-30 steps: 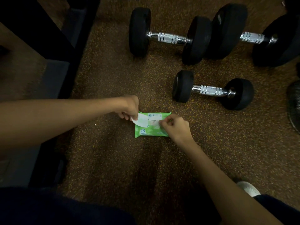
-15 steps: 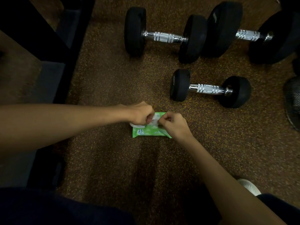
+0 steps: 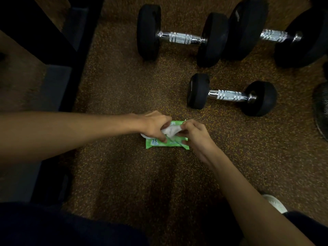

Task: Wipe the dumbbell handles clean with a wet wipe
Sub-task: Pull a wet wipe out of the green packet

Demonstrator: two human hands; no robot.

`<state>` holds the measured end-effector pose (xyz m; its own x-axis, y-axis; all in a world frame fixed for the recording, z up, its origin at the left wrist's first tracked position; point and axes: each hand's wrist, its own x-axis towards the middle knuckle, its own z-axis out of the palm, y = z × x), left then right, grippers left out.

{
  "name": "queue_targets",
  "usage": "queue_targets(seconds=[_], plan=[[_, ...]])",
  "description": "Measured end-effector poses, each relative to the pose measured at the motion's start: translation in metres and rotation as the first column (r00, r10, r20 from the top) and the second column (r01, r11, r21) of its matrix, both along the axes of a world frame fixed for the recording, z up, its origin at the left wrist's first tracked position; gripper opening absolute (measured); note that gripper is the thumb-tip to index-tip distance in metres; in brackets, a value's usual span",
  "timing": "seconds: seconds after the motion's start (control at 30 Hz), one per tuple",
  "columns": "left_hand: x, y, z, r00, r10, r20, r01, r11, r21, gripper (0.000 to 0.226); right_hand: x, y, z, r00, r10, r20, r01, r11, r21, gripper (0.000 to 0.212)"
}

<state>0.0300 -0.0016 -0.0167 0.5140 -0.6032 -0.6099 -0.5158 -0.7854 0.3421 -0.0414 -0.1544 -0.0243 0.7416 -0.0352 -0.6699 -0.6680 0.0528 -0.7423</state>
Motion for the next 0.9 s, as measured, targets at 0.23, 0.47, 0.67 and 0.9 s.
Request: queue_targets(seconds=[0.23, 0.47, 0.67, 0.9], plan=[[0.001, 0.001, 0.003, 0.999, 0.017, -0.032, -0.018, 0.999, -0.034, 0.041, 0.006, -0.002, 0.006, 0.999, -0.007, -0.036, 0.007, 1.000, 0.006, 0.019], [0.005, 0.001, 0.015, 0.982, 0.134, -0.134, -0.143, 0.988, -0.062, 0.041, 0.011, -0.002, 0.014, 0.999, -0.026, -0.024, 0.026, 1.000, -0.017, 0.011], [0.023, -0.003, 0.040, 0.971, 0.199, -0.134, -0.217, 0.966, -0.137, 0.013, 0.022, -0.010, 0.031, 0.997, -0.069, 0.015, 0.069, 0.998, 0.012, 0.016], [0.038, -0.005, 0.074, 0.865, 0.359, -0.351, -0.461, 0.845, -0.272, 0.010, 0.041, -0.025, 0.053, 0.992, -0.050, 0.117, 0.052, 0.999, -0.015, 0.012]])
